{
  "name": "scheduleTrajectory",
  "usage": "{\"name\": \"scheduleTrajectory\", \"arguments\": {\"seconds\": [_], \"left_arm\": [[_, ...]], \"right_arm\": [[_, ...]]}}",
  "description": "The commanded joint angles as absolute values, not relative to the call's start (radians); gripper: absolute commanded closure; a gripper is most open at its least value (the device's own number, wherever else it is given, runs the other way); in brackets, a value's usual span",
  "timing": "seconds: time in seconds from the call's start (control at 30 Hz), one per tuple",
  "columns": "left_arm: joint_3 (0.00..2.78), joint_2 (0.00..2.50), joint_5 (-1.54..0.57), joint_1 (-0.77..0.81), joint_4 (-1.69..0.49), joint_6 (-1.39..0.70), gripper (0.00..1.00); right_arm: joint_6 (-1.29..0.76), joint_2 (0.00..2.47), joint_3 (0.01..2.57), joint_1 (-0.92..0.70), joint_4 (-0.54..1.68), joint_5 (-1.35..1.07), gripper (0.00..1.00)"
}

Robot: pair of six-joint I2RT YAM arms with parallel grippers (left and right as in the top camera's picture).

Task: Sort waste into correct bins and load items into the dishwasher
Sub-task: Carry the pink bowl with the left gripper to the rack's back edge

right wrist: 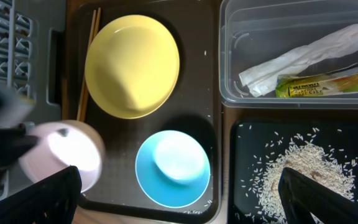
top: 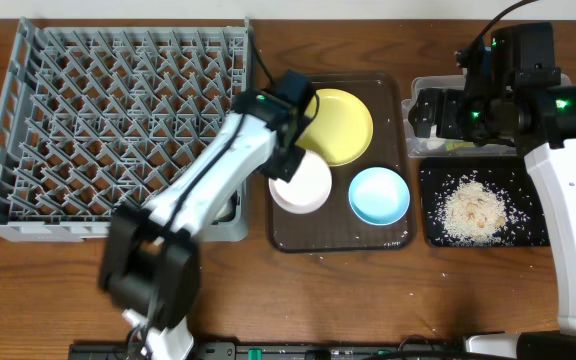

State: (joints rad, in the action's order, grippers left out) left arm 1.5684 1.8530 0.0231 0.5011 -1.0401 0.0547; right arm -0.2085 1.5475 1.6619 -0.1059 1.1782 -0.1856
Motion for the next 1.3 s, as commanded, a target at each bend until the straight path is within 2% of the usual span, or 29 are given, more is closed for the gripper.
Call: {"name": "scheduleTrajectory", "arguments": {"seconds": [0.0, 0.13, 0.33, 0.6, 0.8, 0.93, 1.13, 1.27], "left_arm": [[1.605, 1.733, 0.13, 0.499, -1.022, 0.025, 0.93], [1.605, 1.639, 0.309, 0.498, -0.953, 0.024, 0.93], [1.603, 1.614, 0.701, 0.49, -0.765, 0.073, 0.93], [1.592, 1.709, 0.96, 0.387, -0.431, 0.171, 0.92], [1.592, 1.843, 1.041, 0.32, -0.188, 0.305, 0.93], [1.592, 1.96, 1.174, 0.317, 0.071, 0.429, 0.93], [1.592, 2.112, 1.18, 0.317, 0.351, 0.649, 0.93], [1.592, 2.173, 1.18, 0.318, 0.456, 0.743, 0.93]], "right_arm": [[-0.205, 1.551, 1.673, -0.106, 1.179, -0.18, 0.01], [-0.205, 1.551, 1.673, -0.106, 1.179, -0.18, 0.01], [-0.205, 1.551, 1.673, -0.106, 1.179, -0.18, 0.01], [-0.205, 1.551, 1.673, -0.106, 1.179, -0.18, 0.01], [-0.205, 1.551, 1.673, -0.106, 1.179, -0.18, 0.01], [-0.205, 1.551, 1.673, -0.106, 1.179, -0.18, 0.01], [-0.205, 1.551, 1.673, -0.106, 1.179, -0.18, 0.01], [-0.205, 1.551, 1.673, -0.106, 1.179, -0.18, 0.01]]}}
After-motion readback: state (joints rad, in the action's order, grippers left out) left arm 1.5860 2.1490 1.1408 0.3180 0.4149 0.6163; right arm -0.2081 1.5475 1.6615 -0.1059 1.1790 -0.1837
